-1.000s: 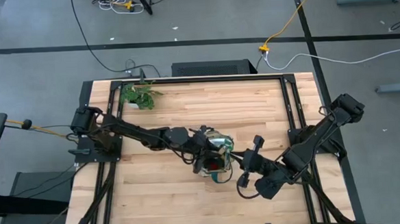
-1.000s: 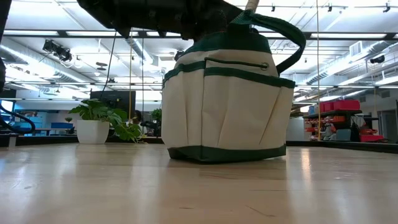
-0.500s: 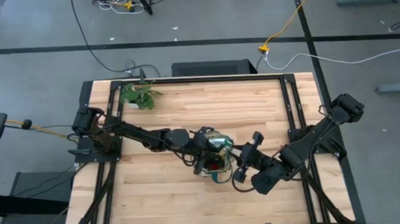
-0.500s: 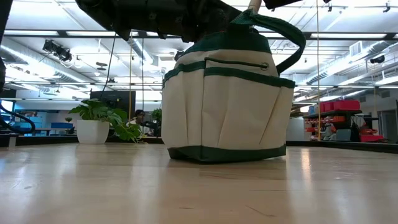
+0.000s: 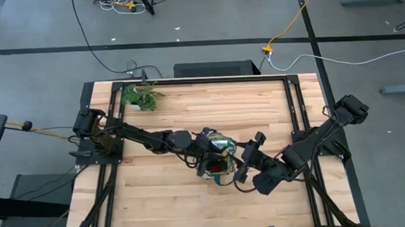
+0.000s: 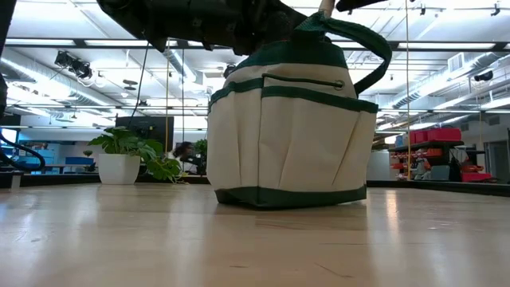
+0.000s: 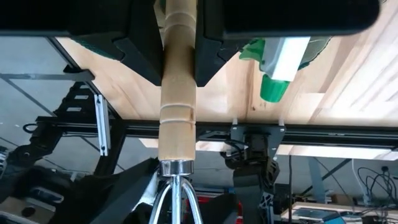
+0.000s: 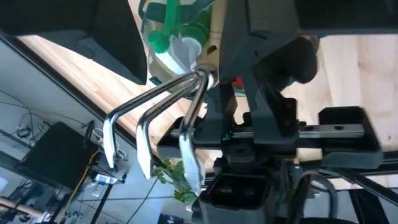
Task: Pick & Place Garden tools in Gardening bag
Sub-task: Put the light brown rake into the green gardening bag
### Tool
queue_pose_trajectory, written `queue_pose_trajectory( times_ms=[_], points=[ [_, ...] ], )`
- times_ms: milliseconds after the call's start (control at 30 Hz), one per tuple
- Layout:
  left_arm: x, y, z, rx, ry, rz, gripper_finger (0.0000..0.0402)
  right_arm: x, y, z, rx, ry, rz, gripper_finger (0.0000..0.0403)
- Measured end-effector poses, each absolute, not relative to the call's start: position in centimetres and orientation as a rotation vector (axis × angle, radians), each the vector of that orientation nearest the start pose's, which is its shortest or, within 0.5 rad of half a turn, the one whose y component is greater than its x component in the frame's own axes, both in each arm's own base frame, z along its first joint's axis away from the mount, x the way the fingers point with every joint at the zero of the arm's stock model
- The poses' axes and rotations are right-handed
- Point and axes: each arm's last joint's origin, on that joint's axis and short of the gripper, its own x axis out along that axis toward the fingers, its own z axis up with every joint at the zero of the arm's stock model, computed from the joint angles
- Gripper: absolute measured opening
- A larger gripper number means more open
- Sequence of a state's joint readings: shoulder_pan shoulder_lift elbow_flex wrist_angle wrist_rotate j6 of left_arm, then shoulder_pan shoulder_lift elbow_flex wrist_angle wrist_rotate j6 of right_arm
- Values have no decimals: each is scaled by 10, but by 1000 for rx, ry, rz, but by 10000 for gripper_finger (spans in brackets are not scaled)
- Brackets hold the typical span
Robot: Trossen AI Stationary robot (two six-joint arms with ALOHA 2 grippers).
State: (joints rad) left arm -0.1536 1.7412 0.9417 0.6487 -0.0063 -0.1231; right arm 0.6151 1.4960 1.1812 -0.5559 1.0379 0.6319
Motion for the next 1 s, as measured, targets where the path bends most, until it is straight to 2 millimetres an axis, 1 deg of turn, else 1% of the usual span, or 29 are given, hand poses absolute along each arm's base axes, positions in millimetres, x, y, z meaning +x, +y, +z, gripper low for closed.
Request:
queue_pose_trajectory(
  times_ms=[167, 333, 467, 667, 767, 1000],
  points=[
    [370, -57, 217, -111, 146, -132, 72, 270, 148, 284, -28, 436, -575, 201],
    [370, -57, 217, -110, 142, -134, 72, 276, 144, 285, -6, 445, -548, 180],
    [370, -57, 217, -107, 142, -138, 72, 280, 142, 286, 5, 458, -513, 146],
    [370, -57, 217, -93, 136, -136, 72, 284, 141, 287, 43, 470, -466, 71],
    [370, -57, 217, -97, 136, -136, 72, 284, 141, 288, 34, 473, -446, 45],
    [370, -57, 217, -103, 140, -133, 73, 284, 142, 288, 20, 479, -434, 45]
  ],
)
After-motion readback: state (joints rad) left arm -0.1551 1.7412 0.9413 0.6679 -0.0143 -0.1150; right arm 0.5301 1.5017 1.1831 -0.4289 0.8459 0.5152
